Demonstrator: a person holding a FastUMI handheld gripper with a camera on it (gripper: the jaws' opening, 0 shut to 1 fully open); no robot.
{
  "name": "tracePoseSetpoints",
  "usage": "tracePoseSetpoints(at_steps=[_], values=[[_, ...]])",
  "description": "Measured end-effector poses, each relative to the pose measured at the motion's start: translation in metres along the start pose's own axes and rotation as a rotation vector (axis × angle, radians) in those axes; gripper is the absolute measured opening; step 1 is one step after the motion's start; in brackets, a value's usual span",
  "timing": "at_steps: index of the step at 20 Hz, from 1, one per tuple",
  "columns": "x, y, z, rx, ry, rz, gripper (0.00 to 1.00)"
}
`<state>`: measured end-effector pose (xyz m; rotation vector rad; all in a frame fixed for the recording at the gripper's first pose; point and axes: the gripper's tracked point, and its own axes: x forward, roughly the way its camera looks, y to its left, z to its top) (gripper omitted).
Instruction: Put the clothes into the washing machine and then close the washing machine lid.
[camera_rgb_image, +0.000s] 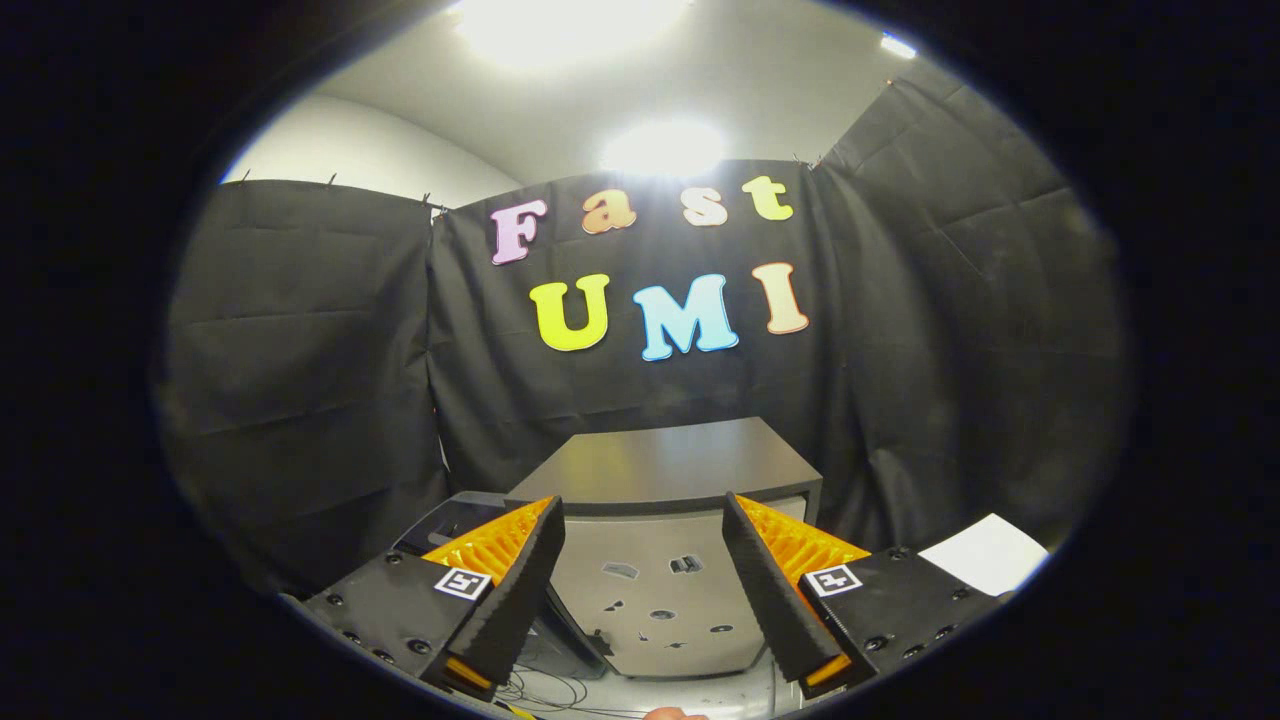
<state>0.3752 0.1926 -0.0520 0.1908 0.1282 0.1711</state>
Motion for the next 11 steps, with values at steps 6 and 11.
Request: tracePoseSetpoints(at_steps=[6, 11], values=[[-0.009, -0.01, -0.002, -0.091, -0.034, -0.003, 0.98], [-0.015, -0.012, -0.007, -0.156, -0.056, 0.04, 0.98]])
